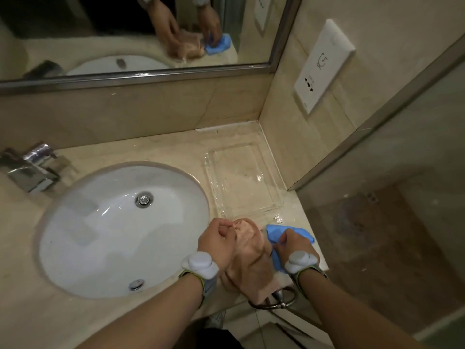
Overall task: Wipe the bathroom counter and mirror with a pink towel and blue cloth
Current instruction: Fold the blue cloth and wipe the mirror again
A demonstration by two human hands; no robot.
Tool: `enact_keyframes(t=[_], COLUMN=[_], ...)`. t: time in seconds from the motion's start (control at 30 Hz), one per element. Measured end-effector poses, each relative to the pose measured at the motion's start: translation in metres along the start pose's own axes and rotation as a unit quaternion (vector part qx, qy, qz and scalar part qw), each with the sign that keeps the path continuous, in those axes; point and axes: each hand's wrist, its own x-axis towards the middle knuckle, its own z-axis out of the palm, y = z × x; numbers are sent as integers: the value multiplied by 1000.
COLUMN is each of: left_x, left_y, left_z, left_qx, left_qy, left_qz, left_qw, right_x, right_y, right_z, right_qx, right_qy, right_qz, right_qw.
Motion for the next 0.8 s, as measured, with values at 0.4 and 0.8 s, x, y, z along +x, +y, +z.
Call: enact_keyframes(t=[0.4,0.8], left_x=[-7,15], left_y=[76,132], left_z=[-17,-194], left_qx=[-44,-174], left_qy=[-73,51], left_qz=[27,127], left_qw=[996,975], right_x=[-28,-93], right_y=[-35,-227], right_z=[-87,-185], right_qx=[372,350], right_qy=[135,124], right_qz=[-102,-392], right_qw=[912,842])
